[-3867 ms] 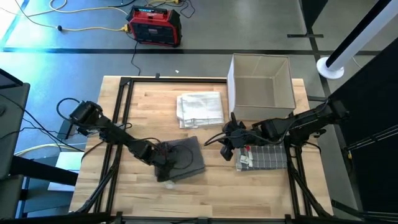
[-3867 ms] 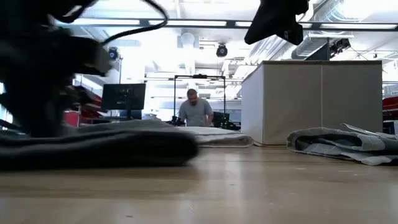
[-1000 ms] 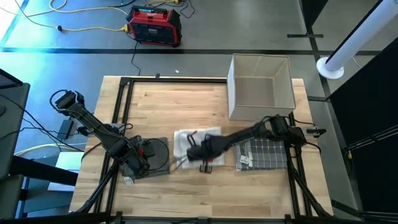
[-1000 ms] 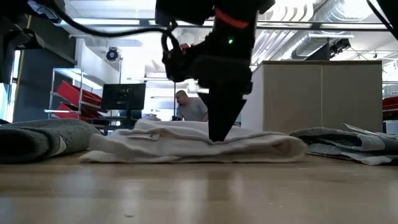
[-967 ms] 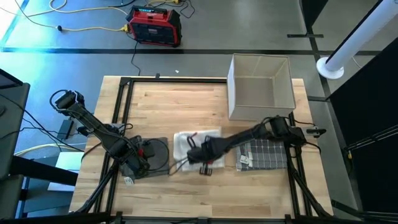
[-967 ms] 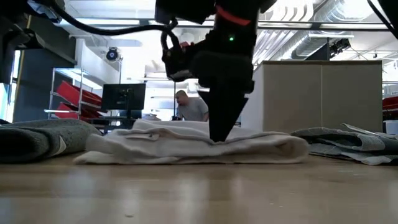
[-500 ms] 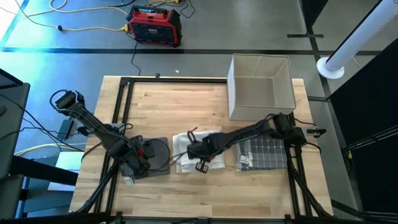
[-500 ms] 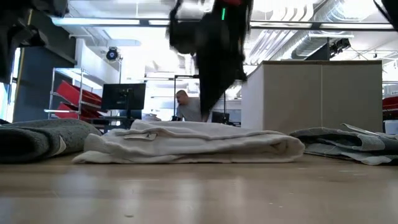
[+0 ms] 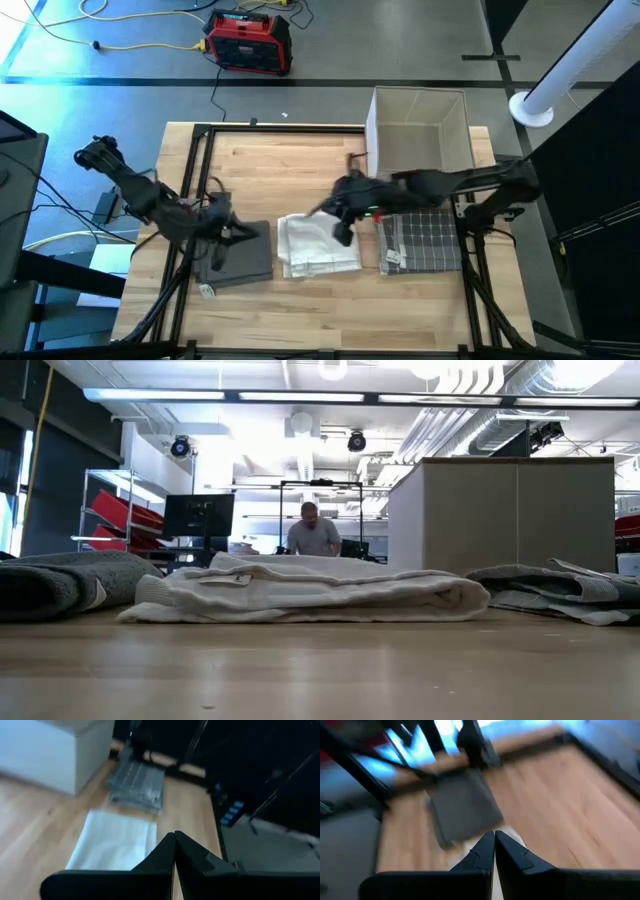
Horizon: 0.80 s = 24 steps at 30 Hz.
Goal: Fold towel
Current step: Return to Home Position
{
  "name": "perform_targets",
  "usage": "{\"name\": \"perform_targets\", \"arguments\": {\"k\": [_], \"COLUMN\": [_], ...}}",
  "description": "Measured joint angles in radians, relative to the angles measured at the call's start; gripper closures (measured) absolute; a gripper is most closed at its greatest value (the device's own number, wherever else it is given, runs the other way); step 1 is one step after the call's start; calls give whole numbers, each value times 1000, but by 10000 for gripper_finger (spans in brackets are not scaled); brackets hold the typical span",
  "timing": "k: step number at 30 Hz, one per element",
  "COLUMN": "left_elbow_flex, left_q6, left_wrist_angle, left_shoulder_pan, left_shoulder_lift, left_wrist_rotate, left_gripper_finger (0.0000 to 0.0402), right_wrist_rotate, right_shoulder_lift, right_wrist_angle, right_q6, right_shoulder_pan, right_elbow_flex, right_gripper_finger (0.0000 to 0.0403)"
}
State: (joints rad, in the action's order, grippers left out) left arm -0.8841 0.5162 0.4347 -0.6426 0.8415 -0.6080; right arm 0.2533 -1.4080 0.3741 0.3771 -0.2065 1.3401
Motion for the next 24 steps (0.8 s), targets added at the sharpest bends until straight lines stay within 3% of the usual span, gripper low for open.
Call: {"name": "perform_targets", "arguments": {"k": [6,10,17,19,24], "left_elbow_flex": [278,390,433,433,432], "left_q6": [-133,-99,189,227,173], "left_wrist_angle": [-168,-146,-110,-110,-93], "left_shoulder_pan": [61,104,113,112,114], "left_shoulder_lift": [-161,-241,-261,-252,-245], "left_wrist_rotate": [-20,-90,16,63,-72], "left_gripper_finger": [401,401,401,401,401], "right_wrist_rotate": [0,-6,-40,-45,-48], "right_shoulder_lift": [324,533,805,847,880], "right_wrist_angle": [-374,-462,-453,-419,-303], "right_q6": [-61,95,425,449,451], "right_shoulder_pan": [-34,-32,-32,-32,-32], "right_elbow_flex": [-523,-756,-964,-989,-1003], "right_gripper_finger": [403,403,403,403,403]}}
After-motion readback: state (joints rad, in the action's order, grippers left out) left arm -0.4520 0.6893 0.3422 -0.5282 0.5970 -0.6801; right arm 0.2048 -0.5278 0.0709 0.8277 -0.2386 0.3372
